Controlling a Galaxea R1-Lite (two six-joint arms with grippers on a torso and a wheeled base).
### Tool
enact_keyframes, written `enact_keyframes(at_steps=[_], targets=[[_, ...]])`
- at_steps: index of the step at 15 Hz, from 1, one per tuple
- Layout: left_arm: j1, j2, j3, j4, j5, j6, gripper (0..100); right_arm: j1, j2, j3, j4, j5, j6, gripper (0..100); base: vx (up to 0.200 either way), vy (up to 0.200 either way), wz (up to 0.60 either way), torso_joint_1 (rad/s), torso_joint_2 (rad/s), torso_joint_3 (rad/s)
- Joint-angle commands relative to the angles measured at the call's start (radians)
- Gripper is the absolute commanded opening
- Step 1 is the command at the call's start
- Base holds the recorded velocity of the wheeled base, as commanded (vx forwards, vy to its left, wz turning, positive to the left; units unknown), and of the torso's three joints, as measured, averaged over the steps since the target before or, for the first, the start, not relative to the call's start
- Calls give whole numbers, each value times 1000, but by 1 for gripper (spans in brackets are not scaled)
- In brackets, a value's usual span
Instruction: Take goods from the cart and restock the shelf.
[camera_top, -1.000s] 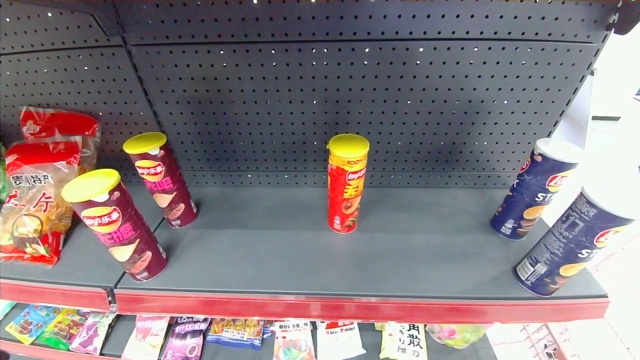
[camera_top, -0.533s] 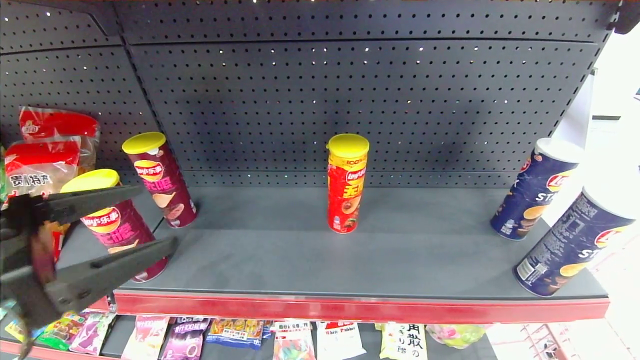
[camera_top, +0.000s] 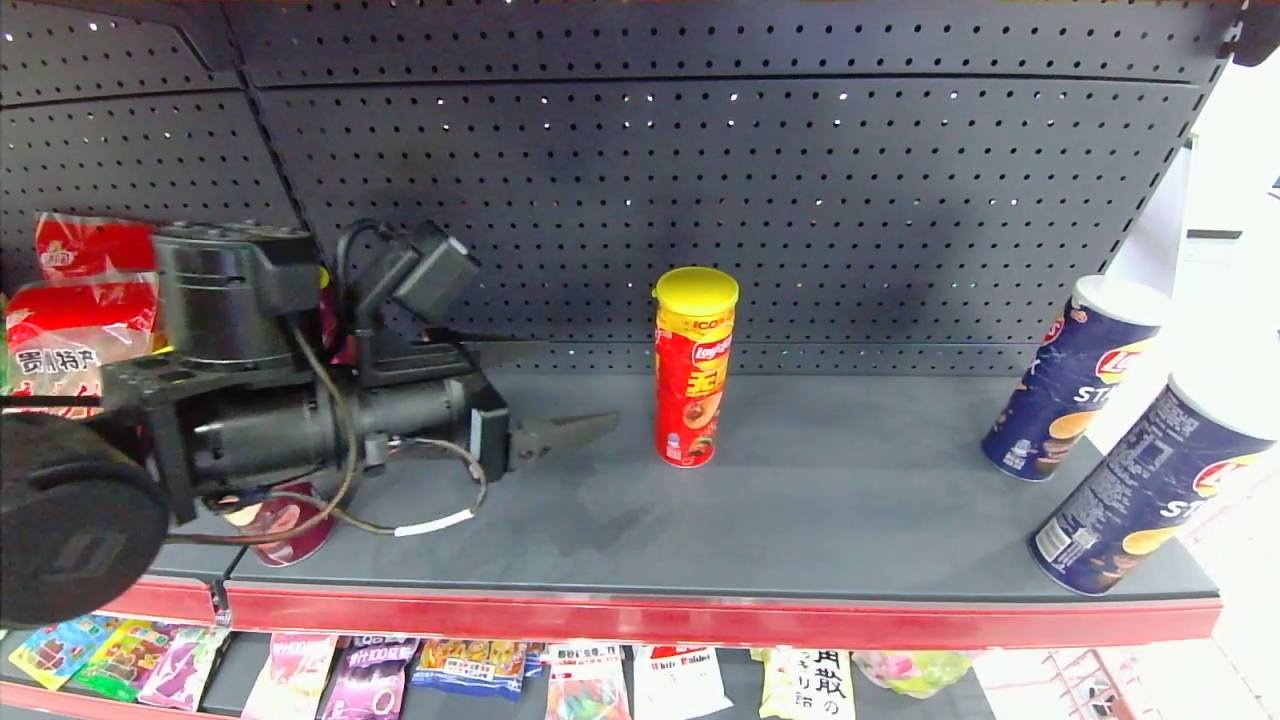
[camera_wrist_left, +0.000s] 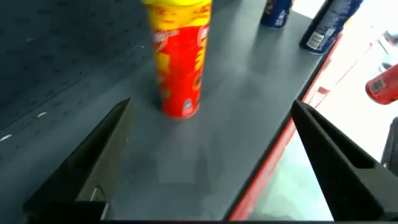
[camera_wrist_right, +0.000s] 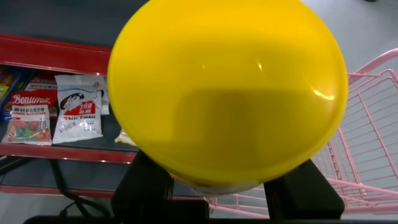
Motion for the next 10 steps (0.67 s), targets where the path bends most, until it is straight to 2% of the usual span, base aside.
enact_keyframes(at_steps=[1, 3, 4, 6, 9, 10], targets=[[-60, 175, -109, -6, 19, 3, 100, 0, 2, 2, -6, -1, 1, 0, 0, 0, 0, 0, 0, 0], [-60, 250, -175, -6, 35, 46, 100, 0, 2, 19, -46, -4, 1, 0, 0, 0, 0, 0, 0, 0], [-60, 265, -188, -6, 41, 52, 100, 0, 2, 22, -54, -6, 1, 0, 0, 0, 0, 0, 0, 0], [-60, 329, -264, -23, 75, 52, 100, 0, 2, 26, -58, -6, 1, 0, 0, 0, 0, 0, 0, 0], [-60, 415, -336, -144, 99, 48, 100, 0, 2, 26, -60, -6, 4, 0, 0, 0, 0, 0, 0, 0], [-64, 422, -349, -143, 99, 41, 100, 0, 2, 26, -60, -6, 7, 0, 0, 0, 0, 0, 0, 0]])
